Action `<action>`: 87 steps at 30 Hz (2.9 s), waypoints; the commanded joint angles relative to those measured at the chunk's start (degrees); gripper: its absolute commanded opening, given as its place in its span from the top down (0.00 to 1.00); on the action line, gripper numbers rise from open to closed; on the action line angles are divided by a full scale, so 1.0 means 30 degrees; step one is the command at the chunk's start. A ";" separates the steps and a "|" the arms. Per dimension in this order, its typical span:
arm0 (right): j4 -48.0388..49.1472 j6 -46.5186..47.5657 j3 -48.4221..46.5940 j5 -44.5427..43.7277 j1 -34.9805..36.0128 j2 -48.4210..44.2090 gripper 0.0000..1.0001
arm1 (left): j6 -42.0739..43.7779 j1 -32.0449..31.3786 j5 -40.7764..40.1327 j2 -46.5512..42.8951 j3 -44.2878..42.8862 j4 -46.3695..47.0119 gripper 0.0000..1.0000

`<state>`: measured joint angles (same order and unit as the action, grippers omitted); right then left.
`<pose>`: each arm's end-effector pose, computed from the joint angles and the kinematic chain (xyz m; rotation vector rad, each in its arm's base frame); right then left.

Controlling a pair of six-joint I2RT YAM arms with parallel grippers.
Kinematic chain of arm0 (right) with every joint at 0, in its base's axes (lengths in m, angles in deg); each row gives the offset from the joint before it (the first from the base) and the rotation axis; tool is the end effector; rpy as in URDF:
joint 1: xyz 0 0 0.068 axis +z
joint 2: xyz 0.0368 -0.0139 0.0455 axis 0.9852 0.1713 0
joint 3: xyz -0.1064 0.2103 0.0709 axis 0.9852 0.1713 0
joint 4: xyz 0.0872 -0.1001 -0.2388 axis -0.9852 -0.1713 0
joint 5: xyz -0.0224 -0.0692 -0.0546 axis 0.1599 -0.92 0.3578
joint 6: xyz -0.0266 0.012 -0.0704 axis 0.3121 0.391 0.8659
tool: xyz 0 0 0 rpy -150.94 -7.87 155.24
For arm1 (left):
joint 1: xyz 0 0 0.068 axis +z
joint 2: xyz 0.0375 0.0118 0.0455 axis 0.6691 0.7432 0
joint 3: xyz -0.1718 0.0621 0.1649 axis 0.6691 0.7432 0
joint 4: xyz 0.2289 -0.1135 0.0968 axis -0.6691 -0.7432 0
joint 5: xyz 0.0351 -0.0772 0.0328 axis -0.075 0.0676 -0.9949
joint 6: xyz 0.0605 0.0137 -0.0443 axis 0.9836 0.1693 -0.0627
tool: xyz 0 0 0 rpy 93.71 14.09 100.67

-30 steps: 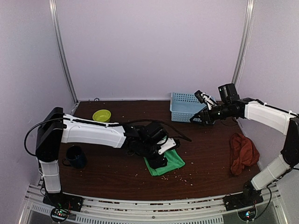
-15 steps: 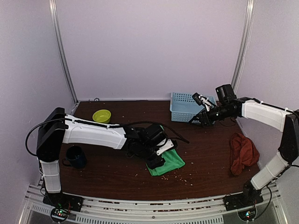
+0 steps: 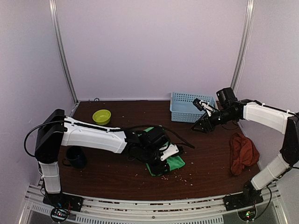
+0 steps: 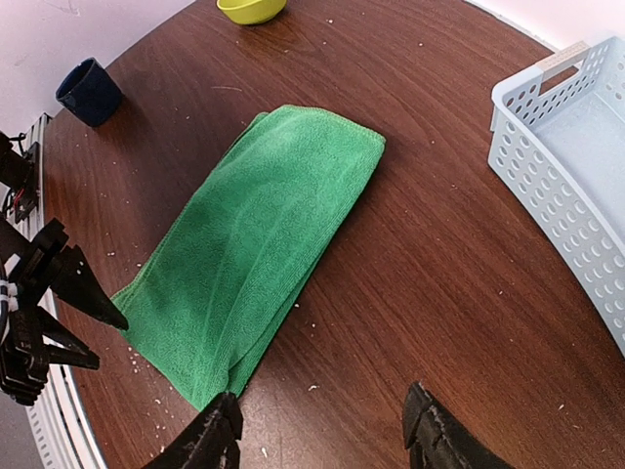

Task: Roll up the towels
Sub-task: Roll the towel at the center of the board.

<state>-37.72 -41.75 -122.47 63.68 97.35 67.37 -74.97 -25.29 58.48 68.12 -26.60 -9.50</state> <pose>0.3077 0.1402 0.2095 -1.0303 2.1085 0.8674 0.1605 -0.4033 0.1257 1.4517 2.2483 -0.5932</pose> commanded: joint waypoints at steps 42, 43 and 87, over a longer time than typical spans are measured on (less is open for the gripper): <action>0.2059 0.5758 0.3282 -0.7698 1.0298 -0.1213 0.40 | -0.3933 0.6270 1.9104 0.5477 -0.1663 0.0762 1.00; 0.2418 0.5893 0.3218 -0.7655 1.0480 -0.0832 0.40 | -0.4000 0.6303 1.9039 0.5514 -0.1609 0.0796 1.00; -0.6691 0.1185 -0.5672 0.0300 0.9444 0.9765 0.99 | -0.2553 0.3264 -0.4488 -1.0310 0.8428 0.0665 0.51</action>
<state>-52.78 -33.84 -135.49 59.22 129.53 93.05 -85.70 -9.24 66.34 39.42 -3.19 -7.90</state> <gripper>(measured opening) 0.054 0.483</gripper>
